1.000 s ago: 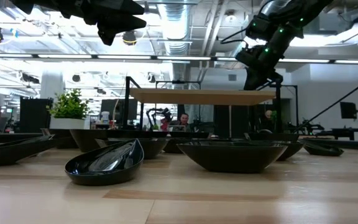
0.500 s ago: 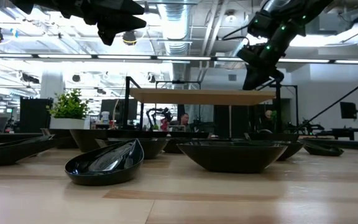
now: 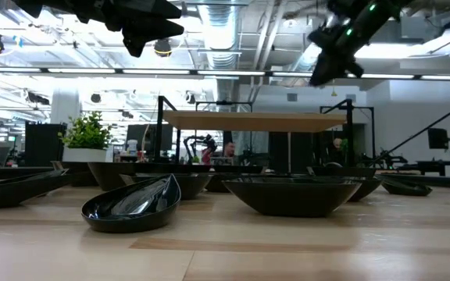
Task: Pick & Place Mini shaped plates
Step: Stack the black drop shaped plate on top of the black drop shaped plate on the shelf
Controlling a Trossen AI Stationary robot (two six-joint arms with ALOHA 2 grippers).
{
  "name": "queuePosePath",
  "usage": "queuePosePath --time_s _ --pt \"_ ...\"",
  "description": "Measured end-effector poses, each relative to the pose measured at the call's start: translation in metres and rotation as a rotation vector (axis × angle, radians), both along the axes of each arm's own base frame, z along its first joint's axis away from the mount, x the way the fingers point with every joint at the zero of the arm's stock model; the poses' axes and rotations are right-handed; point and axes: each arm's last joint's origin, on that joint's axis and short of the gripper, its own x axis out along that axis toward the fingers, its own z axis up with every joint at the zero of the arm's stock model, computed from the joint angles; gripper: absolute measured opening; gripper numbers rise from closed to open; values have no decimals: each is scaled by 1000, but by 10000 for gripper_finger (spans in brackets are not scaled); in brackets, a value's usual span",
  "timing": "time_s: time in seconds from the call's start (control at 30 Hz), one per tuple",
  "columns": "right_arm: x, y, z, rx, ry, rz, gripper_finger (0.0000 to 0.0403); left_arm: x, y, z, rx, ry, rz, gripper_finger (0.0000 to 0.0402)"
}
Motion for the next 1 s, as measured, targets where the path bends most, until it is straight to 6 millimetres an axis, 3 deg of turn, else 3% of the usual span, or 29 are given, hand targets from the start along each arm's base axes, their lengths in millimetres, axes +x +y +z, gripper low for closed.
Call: queuePosePath --time_s 0.27,0.4,0.7,1.0 --pt "-23 55 26 -45 -83 136 75 0 0 0 -1 0 0 159" --pt "-31 79 19 -21 -127 210 75 0 0 0 -17 0 6 159" --pt "-35 118 -50 206 -33 337 75 0 0 0 -26 -1 10 159" --pt "-27 139 -118 391 159 312 75 0 0 0 -26 -2 10 159"
